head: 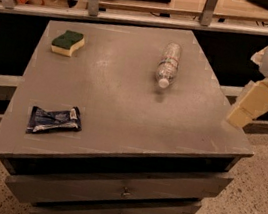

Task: Move water bottle near sponge

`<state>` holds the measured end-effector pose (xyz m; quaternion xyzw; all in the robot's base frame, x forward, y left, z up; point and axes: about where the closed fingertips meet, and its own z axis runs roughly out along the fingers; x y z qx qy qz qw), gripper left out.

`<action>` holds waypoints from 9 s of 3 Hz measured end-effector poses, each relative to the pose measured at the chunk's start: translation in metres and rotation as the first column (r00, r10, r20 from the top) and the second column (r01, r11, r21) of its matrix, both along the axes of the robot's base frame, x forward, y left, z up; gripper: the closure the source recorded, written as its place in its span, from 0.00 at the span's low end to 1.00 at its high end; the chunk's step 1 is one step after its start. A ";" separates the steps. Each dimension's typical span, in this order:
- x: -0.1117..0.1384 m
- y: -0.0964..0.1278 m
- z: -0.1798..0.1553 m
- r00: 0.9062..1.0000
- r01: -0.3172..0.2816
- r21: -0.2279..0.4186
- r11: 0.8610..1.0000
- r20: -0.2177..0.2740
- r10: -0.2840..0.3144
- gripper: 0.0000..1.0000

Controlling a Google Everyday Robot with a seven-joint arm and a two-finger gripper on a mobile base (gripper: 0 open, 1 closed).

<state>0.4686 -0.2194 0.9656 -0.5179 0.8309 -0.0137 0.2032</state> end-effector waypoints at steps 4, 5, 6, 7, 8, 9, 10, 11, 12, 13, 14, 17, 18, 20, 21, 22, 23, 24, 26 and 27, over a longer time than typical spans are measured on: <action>0.063 0.026 -0.029 0.904 0.292 0.391 0.873 0.186 -0.386 0.00; 0.057 0.030 -0.027 0.878 0.303 0.463 0.833 0.204 -0.433 0.00; 0.053 0.037 -0.027 0.866 0.297 0.530 0.794 0.200 -0.457 0.00; 0.052 0.039 -0.024 0.867 0.295 0.538 0.790 0.198 -0.458 0.00; 0.052 0.041 -0.023 0.842 0.317 0.525 0.790 0.229 -0.489 0.00; 0.057 0.056 -0.033 0.804 0.326 0.511 0.795 0.292 -0.518 0.00; 0.076 0.041 -0.044 0.738 0.335 0.536 0.775 0.362 -0.569 0.00; 0.093 -0.001 -0.043 0.661 0.359 0.574 0.736 0.400 -0.635 0.00; 0.114 -0.043 -0.027 0.583 0.366 0.617 0.697 0.432 -0.689 0.00; 0.140 -0.050 -0.012 0.546 0.355 0.682 0.639 0.404 -0.734 0.00; 0.163 -0.034 -0.005 0.540 0.346 0.754 0.559 0.327 -0.776 0.00; 0.206 0.056 -0.033 0.611 0.365 0.830 0.421 0.128 -0.781 0.00; 0.206 0.088 -0.049 0.644 0.377 0.822 0.427 0.099 -0.759 0.00; 0.200 0.118 -0.080 0.675 0.405 0.787 0.465 0.086 -0.733 0.00; 0.198 0.123 -0.089 0.676 0.414 0.770 0.486 0.098 -0.731 0.00; 0.197 0.125 -0.096 0.671 0.423 0.754 0.503 0.112 -0.733 0.00; 0.198 0.129 -0.102 0.673 0.416 0.741 0.527 0.139 -0.727 0.18; 0.199 0.134 -0.105 0.676 0.399 0.736 0.547 0.167 -0.718 0.42; 0.202 0.127 -0.100 0.652 0.374 0.712 0.594 0.254 -0.715 0.88; 0.204 0.125 -0.090 0.654 0.334 0.717 0.611 0.291 -0.699 1.00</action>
Offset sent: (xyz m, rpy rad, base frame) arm 0.0847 0.0142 -0.0304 0.4094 -0.1858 -0.3484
